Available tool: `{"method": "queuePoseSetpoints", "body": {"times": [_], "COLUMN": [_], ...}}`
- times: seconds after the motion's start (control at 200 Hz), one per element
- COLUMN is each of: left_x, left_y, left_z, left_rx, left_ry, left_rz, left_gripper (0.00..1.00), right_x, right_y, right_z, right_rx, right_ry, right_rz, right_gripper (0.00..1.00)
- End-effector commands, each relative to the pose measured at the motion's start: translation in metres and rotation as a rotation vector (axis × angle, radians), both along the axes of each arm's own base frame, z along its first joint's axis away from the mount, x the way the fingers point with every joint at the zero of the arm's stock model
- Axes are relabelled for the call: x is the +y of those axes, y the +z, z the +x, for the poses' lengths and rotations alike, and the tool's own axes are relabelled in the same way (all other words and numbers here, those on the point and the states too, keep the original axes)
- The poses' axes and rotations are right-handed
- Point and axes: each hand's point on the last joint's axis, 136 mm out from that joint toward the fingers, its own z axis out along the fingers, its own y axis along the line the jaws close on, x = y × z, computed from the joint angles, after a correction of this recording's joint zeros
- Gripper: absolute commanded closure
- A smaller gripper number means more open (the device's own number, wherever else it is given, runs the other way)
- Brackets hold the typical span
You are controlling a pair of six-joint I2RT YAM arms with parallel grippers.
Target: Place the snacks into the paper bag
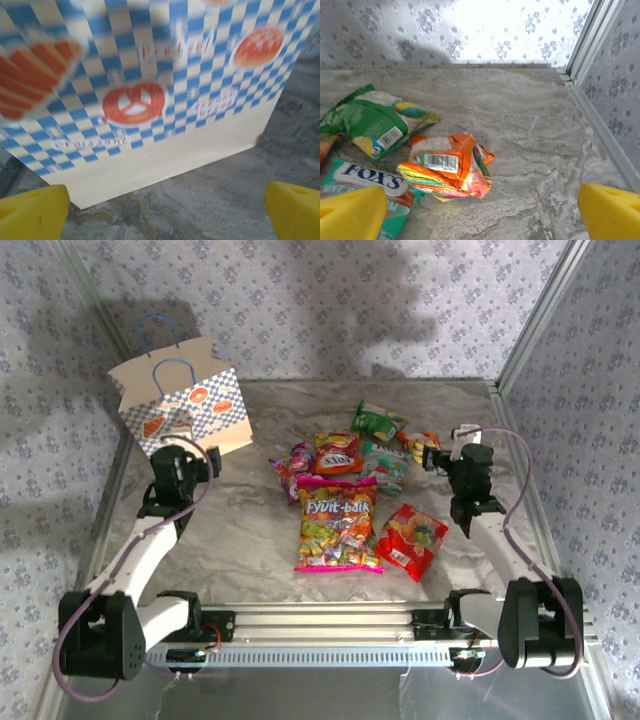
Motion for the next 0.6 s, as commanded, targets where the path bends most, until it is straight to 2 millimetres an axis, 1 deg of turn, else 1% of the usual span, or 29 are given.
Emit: {"method": "queuePoseSetpoints", "body": {"times": [0.0,0.105,0.21,0.275,0.37,0.47,0.595], "left_x": [-0.001,-0.008,-0.012,-0.01,-0.007,-0.005,0.0], "left_y": [0.037,0.063,0.085,0.095,0.103,0.114,0.132], "left_z": [-0.016,-0.025,-0.031,-0.032,-0.032,-0.027,-0.021], "left_rx": [0.016,-0.002,-0.01,-0.01,0.015,0.024,0.017], "left_ry": [0.016,-0.018,-0.038,-0.02,0.013,0.037,0.065], "left_rz": [-0.028,-0.023,-0.044,-0.06,-0.082,-0.095,-0.057], "left_gripper": [0.02,0.01,0.01,0.03,0.04,0.11,0.12], "right_x": [-0.002,0.001,0.001,0.002,0.006,0.012,0.019], "right_y": [0.004,0.019,0.034,0.042,0.052,0.052,0.044], "right_z": [-0.013,-0.018,-0.025,-0.029,-0.033,-0.035,-0.037], "right_rx": [0.05,0.032,0.031,0.029,0.02,0.047,0.107], "right_ry": [-0.031,-0.025,-0.048,-0.055,-0.039,-0.015,0.007], "right_rz": [0.007,0.018,0.011,0.003,0.01,0.024,0.028], "right_gripper": [0.0,0.0,0.0,0.0,0.0,0.0,0.0]}}
